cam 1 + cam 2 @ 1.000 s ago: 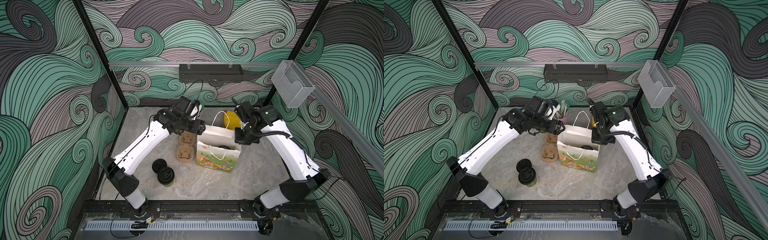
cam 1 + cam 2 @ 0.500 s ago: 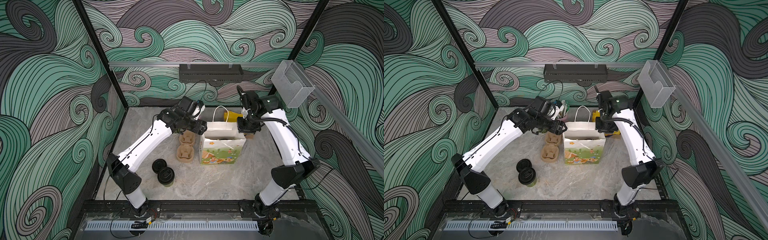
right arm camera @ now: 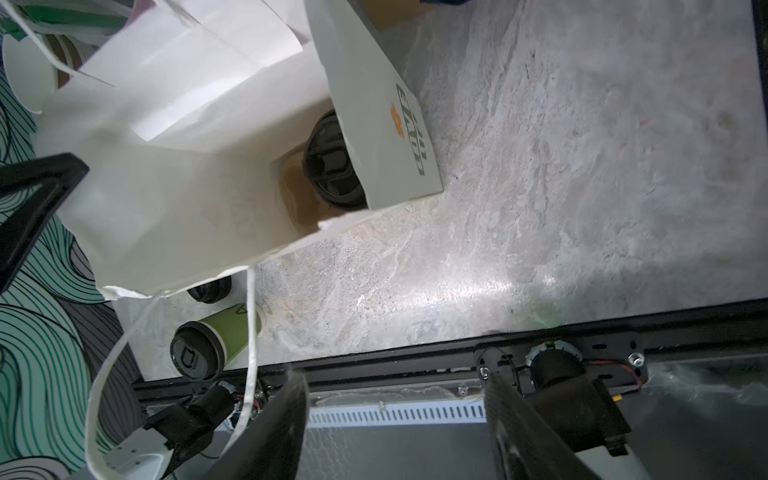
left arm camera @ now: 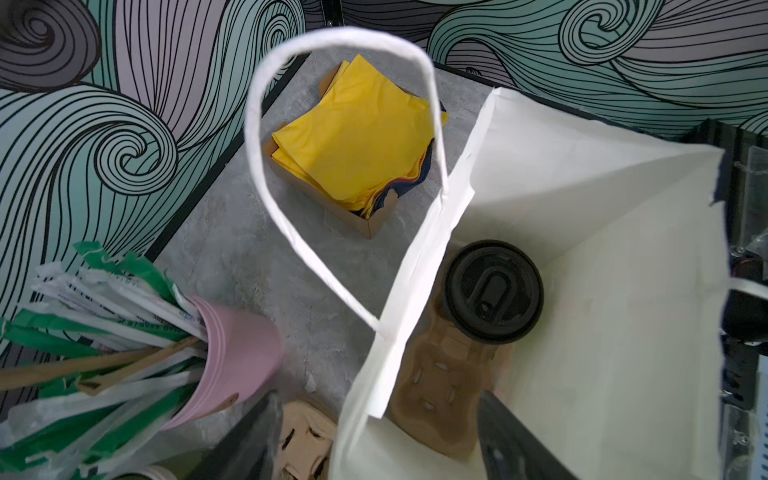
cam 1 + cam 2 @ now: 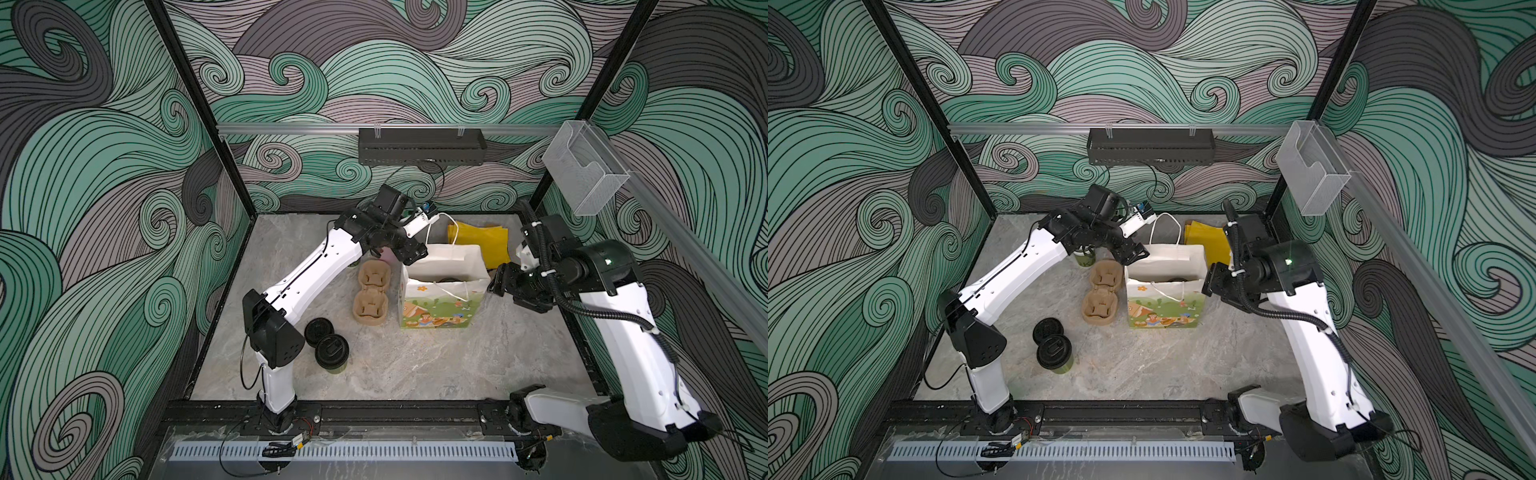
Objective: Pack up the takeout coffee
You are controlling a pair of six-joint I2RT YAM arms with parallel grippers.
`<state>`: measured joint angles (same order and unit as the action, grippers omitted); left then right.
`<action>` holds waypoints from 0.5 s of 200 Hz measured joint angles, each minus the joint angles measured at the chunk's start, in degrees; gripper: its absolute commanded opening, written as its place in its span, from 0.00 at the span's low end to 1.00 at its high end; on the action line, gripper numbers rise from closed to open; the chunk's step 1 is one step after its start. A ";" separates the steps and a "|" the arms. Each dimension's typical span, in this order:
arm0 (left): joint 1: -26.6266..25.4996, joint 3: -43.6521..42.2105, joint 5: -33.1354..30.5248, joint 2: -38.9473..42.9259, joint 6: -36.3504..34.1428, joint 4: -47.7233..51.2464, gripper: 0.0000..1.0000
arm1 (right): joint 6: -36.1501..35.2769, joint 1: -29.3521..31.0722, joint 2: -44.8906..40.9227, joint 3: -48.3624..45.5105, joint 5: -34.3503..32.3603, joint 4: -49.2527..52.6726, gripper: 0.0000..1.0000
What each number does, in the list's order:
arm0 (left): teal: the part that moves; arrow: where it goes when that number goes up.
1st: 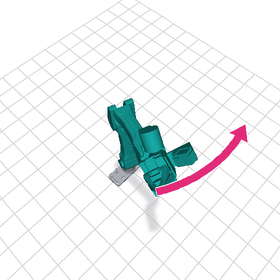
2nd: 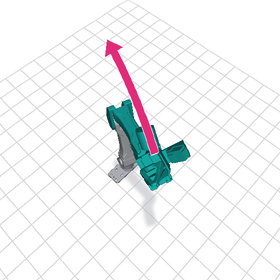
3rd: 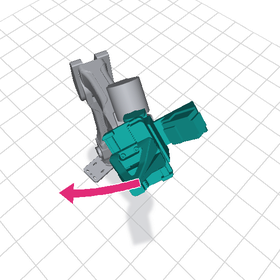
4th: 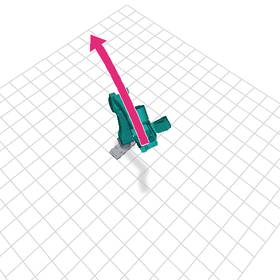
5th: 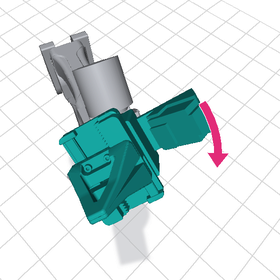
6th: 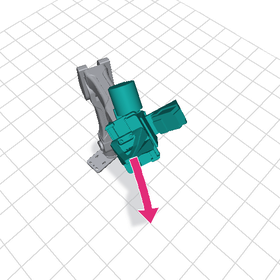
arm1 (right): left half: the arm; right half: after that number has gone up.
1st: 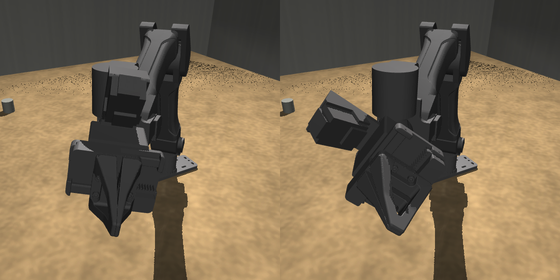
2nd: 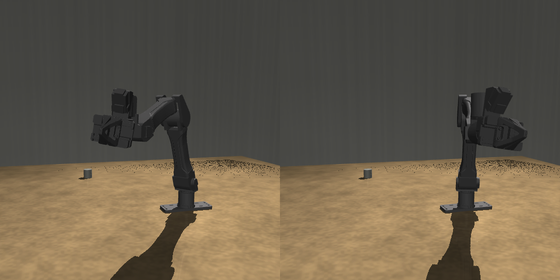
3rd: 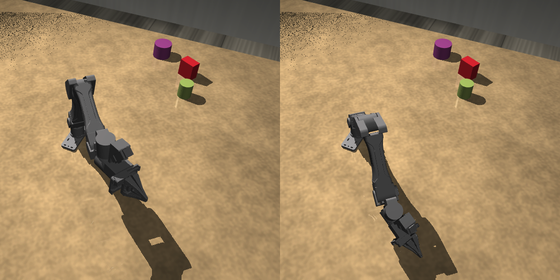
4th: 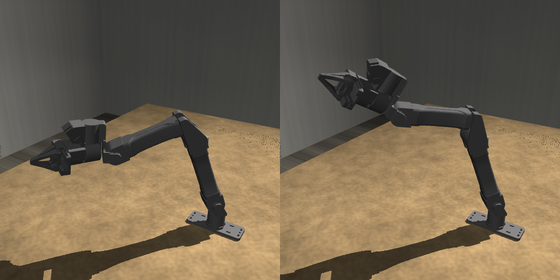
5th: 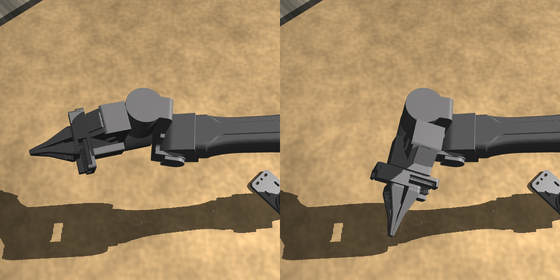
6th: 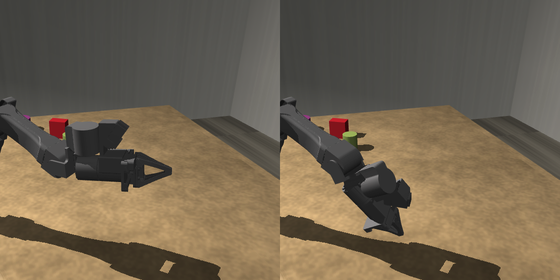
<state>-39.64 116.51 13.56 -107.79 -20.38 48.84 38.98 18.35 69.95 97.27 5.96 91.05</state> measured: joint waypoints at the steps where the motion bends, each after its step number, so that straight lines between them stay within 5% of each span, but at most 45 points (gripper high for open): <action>1: 0.02 0.26 0.02 -0.26 -0.31 0.00 0.63 | 0.15 0.00 -0.11 -0.17 0.09 -0.07 0.70; 45: 0.70 3.80 5.05 -4.48 -4.55 1.62 0.48 | 8.48 0.00 -3.85 -6.34 3.39 -4.39 0.68; 100: 0.76 4.55 9.70 -5.33 -6.45 5.16 0.06 | 12.59 0.00 -4.81 -7.85 4.59 -6.84 0.66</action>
<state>-38.87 121.05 23.27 -113.12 -26.83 54.00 51.57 18.35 65.14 89.43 10.55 84.20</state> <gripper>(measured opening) 0.145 0.666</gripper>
